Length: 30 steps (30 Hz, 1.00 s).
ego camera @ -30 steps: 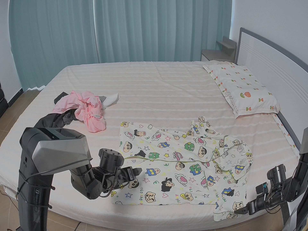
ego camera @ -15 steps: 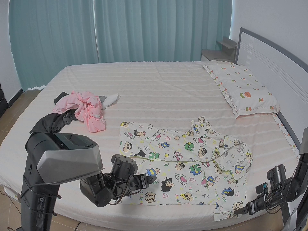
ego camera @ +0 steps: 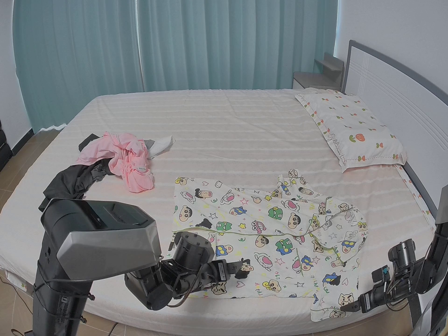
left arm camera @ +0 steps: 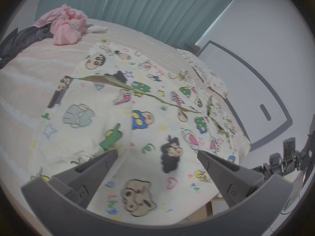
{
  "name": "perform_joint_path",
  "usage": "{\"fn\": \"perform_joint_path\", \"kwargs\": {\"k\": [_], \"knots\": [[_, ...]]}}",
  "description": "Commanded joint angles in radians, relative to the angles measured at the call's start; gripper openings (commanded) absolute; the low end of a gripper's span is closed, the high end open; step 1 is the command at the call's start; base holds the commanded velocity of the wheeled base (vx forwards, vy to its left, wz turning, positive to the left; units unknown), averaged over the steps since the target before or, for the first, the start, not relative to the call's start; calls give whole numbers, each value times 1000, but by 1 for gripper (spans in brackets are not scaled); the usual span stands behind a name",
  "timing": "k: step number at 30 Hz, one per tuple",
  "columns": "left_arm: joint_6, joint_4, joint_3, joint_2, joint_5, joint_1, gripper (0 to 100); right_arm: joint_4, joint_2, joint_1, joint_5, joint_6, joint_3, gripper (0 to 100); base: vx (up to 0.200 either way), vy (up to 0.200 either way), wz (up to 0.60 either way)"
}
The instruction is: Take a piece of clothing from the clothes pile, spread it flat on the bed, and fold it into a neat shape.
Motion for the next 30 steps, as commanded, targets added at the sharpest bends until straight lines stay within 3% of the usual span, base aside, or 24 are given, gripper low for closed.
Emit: {"fn": "perform_joint_path", "kwargs": {"k": [1, 9, 15, 16, 17, 24, 30], "knots": [[-2, -16, 8, -4, 3, -67, 100, -1, 14, 1, -1, 0, 18, 100, 0, 0, 0], [1, -42, 32, 1, 13, -110, 100, -1, 14, 1, -4, 0, 18, 100, 0, 0, 0], [0, -66, 61, -21, 29, -93, 100, -1, 14, 1, -4, -2, 18, 100, 0, 0, 0], [-2, -68, 71, -39, 36, -72, 100, -1, 14, 1, -4, -2, 18, 100, 0, 0, 0], [-4, -68, 128, -91, 37, 3, 100, -1, 14, 1, -4, -2, 18, 100, 0, 0, 0], [-4, -66, 179, -123, 37, 188, 100, -1, 14, 1, -4, -16, 18, 100, 0, 0, 0], [-36, -68, 239, -119, 28, 232, 100, -1, 15, 1, -4, -16, 18, 100, 0, 0, 0]]}}
